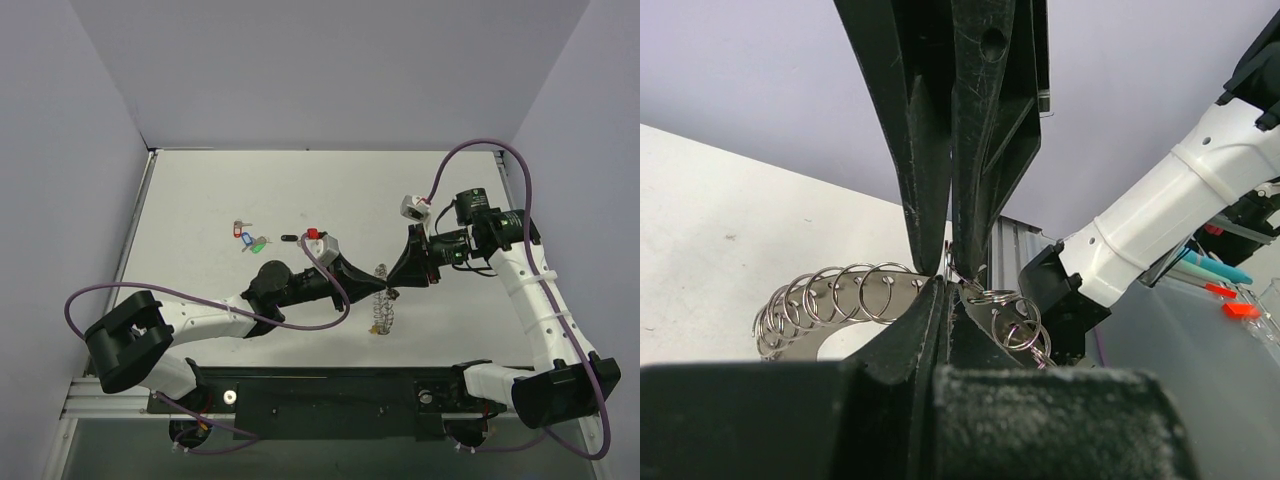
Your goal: Put the keys on the keyring
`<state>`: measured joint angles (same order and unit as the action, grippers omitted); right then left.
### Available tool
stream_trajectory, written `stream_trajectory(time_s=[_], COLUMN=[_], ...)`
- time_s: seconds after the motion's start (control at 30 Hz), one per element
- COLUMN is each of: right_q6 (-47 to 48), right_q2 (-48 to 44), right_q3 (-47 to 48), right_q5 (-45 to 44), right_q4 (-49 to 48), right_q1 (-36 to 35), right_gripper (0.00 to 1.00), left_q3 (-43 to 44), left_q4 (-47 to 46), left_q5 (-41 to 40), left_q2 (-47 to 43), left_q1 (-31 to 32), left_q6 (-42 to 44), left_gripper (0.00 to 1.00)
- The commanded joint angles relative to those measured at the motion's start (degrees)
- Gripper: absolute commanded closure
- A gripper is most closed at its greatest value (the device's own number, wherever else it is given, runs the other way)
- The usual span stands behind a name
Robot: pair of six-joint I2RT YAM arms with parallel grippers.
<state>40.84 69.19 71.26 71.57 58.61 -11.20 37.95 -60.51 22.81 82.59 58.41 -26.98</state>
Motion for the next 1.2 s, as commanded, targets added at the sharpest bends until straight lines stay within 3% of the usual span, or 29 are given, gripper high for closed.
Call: stream_trajectory(time_s=[0.0,0.17,0.4,0.57,0.7,0.8,0.9,1.03,1.17], right_q6=[-0.32,-0.58,-2.34,-3.05,-3.31,-3.05,-2.52,-2.34,-2.26], right_q2=[-1.25,-1.25,-2.21,-2.74,-3.09,-3.36,-3.45,-3.62,-3.53], right_q3=[0.19,-0.25,-1.56,-2.18,-2.89,-3.41,-3.94,-4.12,-4.2], right_q5=[3.84,4.89,3.93,3.75,3.49,2.7,1.82,1.38,1.29], right_q4=[0.01,-0.16,-2.18,-3.32,-3.85,-4.12,-4.03,-4.03,-3.94], right_q1=[0.57,0.65,0.65,0.65,0.65,0.65,0.48,0.13,-0.22], right_gripper=[0.89,0.99,1.0,1.0,1.0,1.0,1.0,1.0,1.0], left_q3=[0.37,0.37,-0.34,-2.27,-3.85,-3.77,-0.09,5.8,9.5], left_q4=[-5.58,-5.58,-8.65,-13.57,-15.25,-9.74,5.16,19.34,25.61], left_q5=[-1.63,-1.45,-0.84,1.62,3.82,4.96,6.81,10.59,13.66], left_q2=[-0.94,-0.76,-0.15,0.12,-1.02,-3.74,-6.64,-7.18,-6.04], left_q1=[0.3,0.3,-0.23,-1.98,-4.62,-6.38,-6.56,-6.56,-6.56], left_q6=[-1.23,-1.41,-4.04,-8.69,-10.63,-9.15,-1.88,6.14,10.28], left_gripper=[1.0,1.0,0.99,0.64,0.58,0.53,0.48,0.48,0.48])
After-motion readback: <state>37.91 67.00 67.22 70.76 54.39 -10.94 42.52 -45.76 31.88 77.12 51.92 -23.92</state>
